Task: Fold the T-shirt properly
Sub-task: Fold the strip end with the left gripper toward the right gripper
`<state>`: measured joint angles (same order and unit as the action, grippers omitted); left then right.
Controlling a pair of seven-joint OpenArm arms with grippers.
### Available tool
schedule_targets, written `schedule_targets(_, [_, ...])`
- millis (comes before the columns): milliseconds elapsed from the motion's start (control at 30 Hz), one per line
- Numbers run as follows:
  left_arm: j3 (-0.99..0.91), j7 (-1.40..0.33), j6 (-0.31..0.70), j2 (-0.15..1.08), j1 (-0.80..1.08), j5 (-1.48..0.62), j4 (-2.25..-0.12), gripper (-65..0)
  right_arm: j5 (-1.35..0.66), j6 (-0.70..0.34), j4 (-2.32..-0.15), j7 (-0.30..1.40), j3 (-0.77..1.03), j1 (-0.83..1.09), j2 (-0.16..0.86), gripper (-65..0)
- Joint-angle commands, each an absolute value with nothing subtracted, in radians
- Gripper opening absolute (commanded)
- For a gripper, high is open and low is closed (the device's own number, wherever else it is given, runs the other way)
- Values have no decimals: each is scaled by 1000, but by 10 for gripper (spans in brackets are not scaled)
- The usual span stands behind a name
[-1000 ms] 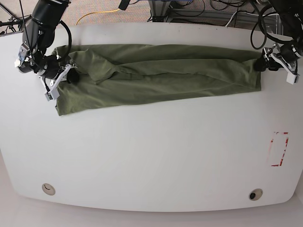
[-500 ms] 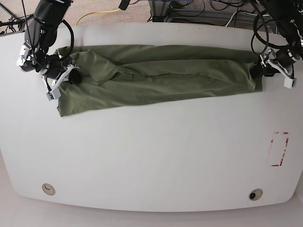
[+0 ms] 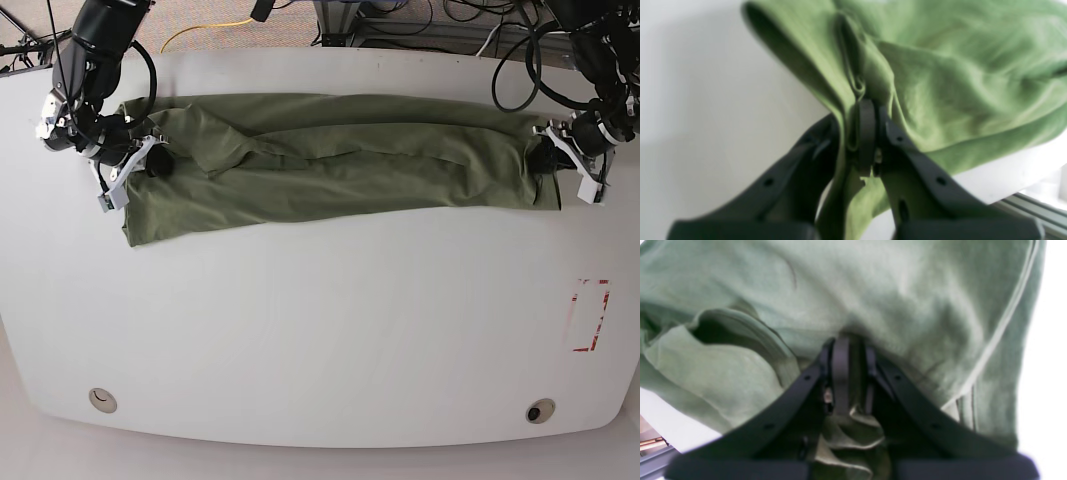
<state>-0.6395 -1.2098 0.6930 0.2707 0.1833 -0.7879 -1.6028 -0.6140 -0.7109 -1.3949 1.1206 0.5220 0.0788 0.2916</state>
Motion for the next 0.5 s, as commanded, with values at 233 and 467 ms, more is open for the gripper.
schedule_targets(233, [-409, -1191, 698, 314, 191, -817, -1963, -611, -532, -698, -1389, 1201, 518, 88, 295, -583])
schedule_targets(467, [-160, -1191, 698, 303, 130, -811, -1975, -610, -533, -698, -1389, 1201, 518, 87, 295, -583])
